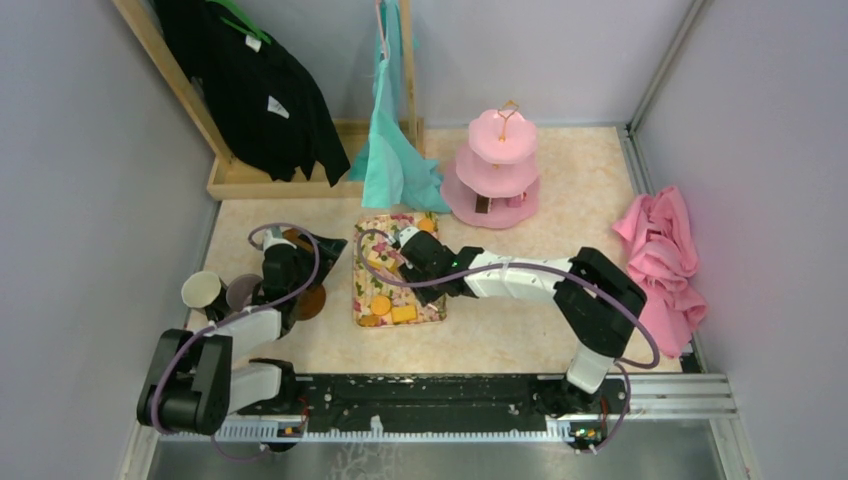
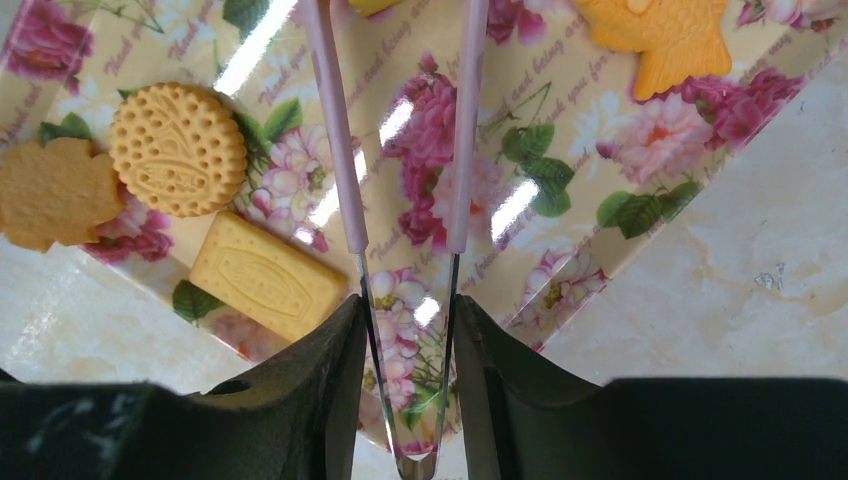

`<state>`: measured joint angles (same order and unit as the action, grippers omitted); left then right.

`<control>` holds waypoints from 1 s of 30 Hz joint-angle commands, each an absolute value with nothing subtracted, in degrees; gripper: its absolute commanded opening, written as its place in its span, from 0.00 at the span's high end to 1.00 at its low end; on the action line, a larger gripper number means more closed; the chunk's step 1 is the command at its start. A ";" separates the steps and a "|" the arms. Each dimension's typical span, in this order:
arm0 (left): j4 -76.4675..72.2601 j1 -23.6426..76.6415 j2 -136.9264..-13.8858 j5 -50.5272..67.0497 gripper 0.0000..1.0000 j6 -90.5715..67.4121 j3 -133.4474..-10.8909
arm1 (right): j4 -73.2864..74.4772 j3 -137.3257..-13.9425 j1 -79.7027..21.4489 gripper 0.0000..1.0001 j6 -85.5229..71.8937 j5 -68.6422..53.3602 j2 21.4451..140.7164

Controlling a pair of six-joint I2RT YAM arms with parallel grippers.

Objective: Serve the afternoon tea
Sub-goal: Pick up the desert from the tray.

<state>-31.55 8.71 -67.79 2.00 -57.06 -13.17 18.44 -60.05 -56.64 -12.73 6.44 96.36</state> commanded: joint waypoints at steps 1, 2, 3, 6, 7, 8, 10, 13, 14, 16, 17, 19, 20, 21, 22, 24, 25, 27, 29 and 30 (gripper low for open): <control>-34.92 7.92 -68.64 3.23 0.19 -57.47 -13.81 | 16.13 -63.61 -55.81 0.63 -11.71 5.20 97.89; -35.05 7.85 -68.64 3.20 0.19 -57.51 -13.77 | 16.19 -63.87 -55.81 0.63 -11.69 5.12 98.15; -35.11 7.80 -68.64 3.24 0.19 -57.54 -13.67 | 16.10 -64.08 -55.81 0.63 -11.61 5.10 98.46; -35.16 7.48 -68.60 3.49 0.19 -57.48 -13.62 | 15.95 -64.61 -55.85 0.64 -11.53 5.26 99.11; -35.20 7.41 -68.56 3.50 0.19 -57.52 -13.50 | 15.91 -64.79 -55.82 0.64 -11.52 5.19 99.17; -35.28 7.32 -68.63 3.57 0.19 -57.50 -13.41 | 15.79 -64.92 -55.81 0.64 -11.51 5.11 99.31; -35.46 7.21 -68.71 3.75 0.19 -57.56 -13.23 | 15.45 -65.10 -55.81 0.65 -11.56 4.78 99.44; -35.83 6.97 -68.90 4.04 0.19 -57.53 -12.99 | 15.42 -65.66 -55.74 0.68 -11.44 4.74 99.99; -35.92 6.90 -68.95 4.09 0.19 -57.59 -12.85 | 15.51 -65.85 -55.73 0.69 -11.43 4.75 100.29; -36.12 6.79 -68.99 4.32 0.19 -57.70 -12.75 | 15.56 -66.05 -55.72 0.71 -11.43 4.81 100.35; -36.20 6.77 -69.04 4.38 0.19 -57.73 -12.74 | 15.56 -66.09 -55.72 0.71 -11.47 4.87 100.19; -36.25 6.70 -68.99 4.56 0.19 -57.82 -12.74 | 15.47 -66.05 -55.72 0.74 -11.63 5.20 99.69; -36.29 6.68 -68.92 4.61 0.19 -57.83 -12.70 | 15.47 -66.02 -55.72 0.75 -11.77 5.37 99.33; -36.30 6.68 -68.81 4.65 0.19 -57.91 -12.74 | 15.53 -66.05 -55.72 0.76 -11.96 5.48 98.99; -36.23 6.68 -68.76 4.68 0.20 -57.89 -12.70 | 15.62 -66.09 -55.72 0.77 -12.22 5.53 98.51; -36.21 6.73 -68.52 4.91 0.20 -58.06 -12.53 | 15.77 -65.94 -55.74 0.79 -12.98 6.02 97.45; -36.17 6.69 -68.16 5.00 0.20 -58.12 -12.42 | 16.00 -65.76 -55.75 0.81 -13.43 6.31 96.87; -35.77 6.68 -67.50 4.94 0.20 -58.13 -12.26 | 16.32 -65.46 -55.73 0.83 -14.66 7.06 95.43; -35.33 6.60 -66.89 4.82 0.20 -58.06 -12.16 | 16.70 -65.16 -55.78 0.84 -16.15 8.49 92.98; -35.07 6.59 -66.62 4.86 0.20 -58.09 -12.05 | 16.92 -65.06 -55.73 0.85 -16.75 9.54 92.04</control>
